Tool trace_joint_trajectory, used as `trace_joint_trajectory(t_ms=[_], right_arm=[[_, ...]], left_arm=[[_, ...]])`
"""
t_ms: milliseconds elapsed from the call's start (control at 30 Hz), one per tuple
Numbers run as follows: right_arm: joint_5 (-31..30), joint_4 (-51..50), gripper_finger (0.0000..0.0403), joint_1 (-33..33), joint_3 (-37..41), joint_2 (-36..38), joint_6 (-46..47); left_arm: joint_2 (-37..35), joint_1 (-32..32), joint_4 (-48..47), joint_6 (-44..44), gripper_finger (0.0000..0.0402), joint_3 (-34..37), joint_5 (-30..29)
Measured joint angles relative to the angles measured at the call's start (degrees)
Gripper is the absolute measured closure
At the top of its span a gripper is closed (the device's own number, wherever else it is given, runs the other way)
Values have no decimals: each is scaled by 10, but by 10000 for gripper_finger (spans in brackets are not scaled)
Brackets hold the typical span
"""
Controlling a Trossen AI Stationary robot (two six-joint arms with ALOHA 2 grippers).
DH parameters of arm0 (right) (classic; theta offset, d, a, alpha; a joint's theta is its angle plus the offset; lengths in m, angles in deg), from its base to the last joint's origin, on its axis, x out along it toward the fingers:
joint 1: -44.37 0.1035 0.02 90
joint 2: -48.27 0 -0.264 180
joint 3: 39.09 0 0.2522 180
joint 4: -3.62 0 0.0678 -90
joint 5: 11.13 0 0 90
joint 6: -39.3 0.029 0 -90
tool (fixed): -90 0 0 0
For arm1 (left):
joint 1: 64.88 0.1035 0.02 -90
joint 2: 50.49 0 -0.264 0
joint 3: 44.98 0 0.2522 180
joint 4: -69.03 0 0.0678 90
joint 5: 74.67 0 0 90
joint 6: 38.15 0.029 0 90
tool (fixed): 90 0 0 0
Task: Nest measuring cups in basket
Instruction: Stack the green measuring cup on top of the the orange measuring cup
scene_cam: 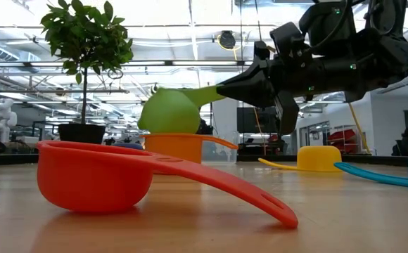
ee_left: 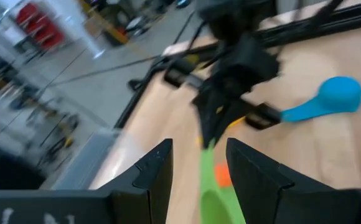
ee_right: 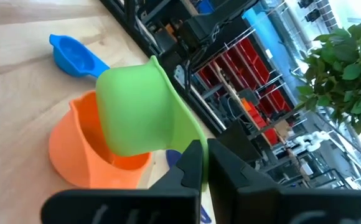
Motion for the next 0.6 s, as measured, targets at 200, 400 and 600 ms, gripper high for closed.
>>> trace_joint_trajectory(t_ms=[200, 400, 600], right_arm=[[0, -12, 403, 0, 0, 0, -2], [-1, -31, 386, -6, 0, 0, -3], [-2, -60, 362, -9, 0, 0, 0]], left_arm=[[0, 20, 98, 72, 250, 46, 82], [0, 49, 142, 77, 250, 66, 145], [0, 64, 143, 62, 250, 66, 171]])
